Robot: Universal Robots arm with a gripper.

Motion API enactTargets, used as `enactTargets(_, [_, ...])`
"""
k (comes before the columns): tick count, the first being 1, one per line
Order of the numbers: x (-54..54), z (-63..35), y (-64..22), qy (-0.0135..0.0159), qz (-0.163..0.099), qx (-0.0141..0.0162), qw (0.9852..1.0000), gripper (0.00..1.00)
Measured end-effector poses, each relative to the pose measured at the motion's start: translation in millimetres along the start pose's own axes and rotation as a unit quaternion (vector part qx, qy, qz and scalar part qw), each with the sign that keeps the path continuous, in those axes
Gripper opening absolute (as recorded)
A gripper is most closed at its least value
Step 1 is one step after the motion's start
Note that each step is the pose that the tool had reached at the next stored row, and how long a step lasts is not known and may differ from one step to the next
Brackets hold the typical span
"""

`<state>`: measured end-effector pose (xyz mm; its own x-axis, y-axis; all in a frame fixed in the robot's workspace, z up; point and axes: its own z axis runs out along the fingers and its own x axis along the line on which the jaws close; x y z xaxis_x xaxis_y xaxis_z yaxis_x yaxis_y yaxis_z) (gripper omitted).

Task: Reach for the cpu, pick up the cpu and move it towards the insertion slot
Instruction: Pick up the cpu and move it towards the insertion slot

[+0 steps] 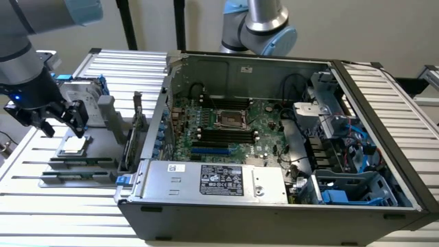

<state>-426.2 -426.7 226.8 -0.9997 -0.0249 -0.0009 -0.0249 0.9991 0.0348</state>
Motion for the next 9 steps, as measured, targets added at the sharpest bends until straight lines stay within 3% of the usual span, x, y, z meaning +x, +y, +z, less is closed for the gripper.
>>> enactTargets(9, [1.9, 16.5, -0.5, -0.0030, 0.007, 0.0001, 1.0000, 0.71])
